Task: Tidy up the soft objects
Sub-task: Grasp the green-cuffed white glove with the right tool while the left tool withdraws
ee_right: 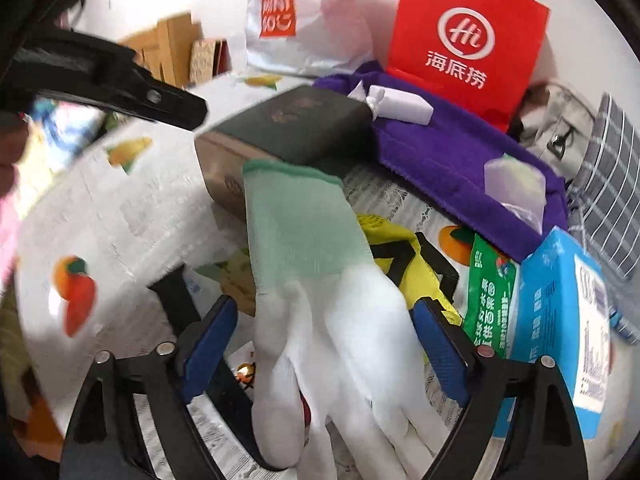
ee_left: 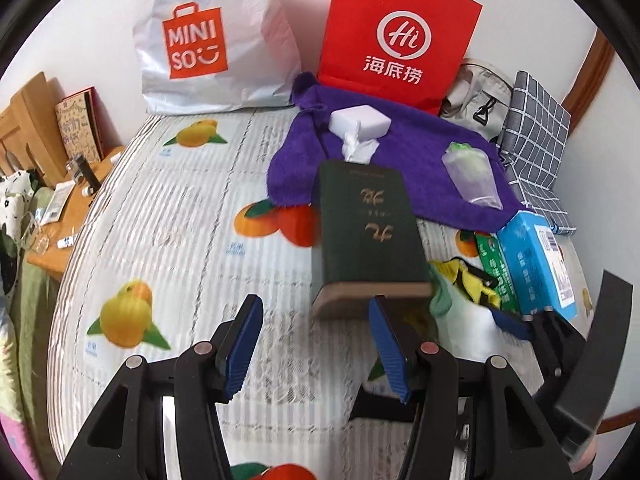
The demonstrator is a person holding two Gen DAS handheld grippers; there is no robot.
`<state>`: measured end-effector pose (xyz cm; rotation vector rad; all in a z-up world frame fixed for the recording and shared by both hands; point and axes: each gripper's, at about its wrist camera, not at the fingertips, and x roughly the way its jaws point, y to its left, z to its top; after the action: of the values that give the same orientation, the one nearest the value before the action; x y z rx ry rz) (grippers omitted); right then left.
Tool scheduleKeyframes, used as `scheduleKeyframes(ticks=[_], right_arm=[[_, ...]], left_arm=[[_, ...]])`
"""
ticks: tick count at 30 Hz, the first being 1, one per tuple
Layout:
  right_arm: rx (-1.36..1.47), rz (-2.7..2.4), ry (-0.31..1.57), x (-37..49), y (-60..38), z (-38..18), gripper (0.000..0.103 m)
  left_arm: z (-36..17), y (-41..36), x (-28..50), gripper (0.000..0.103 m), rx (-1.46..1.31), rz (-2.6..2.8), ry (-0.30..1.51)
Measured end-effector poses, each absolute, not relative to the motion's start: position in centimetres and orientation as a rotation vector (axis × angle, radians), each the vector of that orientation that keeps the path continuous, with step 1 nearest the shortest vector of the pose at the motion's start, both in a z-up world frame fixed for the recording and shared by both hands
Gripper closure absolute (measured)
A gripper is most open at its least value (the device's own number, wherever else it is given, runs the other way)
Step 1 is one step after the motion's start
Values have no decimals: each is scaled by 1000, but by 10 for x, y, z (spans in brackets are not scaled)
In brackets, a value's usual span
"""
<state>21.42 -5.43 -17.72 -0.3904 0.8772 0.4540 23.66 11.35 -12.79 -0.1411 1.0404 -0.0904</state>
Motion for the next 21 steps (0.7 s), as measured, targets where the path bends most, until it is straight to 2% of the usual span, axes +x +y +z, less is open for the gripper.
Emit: scheduleKeyframes(ticks=[1,2,5,21], right_arm=[[-411,447,884,215,-53,-178,54],[-414,436,908,218,-53,-180,73],[-345,438,910,221,-66,-172,87],[-56,412,810,170,-136,-106,91]], left_arm=[[-128,115,234,50,-141,-90,1041],[-128,117,231,50,-142,-91,1040],[-128,122,224,50,-153,-89,1039],[-158,102,183,50,-141,-114,1130]])
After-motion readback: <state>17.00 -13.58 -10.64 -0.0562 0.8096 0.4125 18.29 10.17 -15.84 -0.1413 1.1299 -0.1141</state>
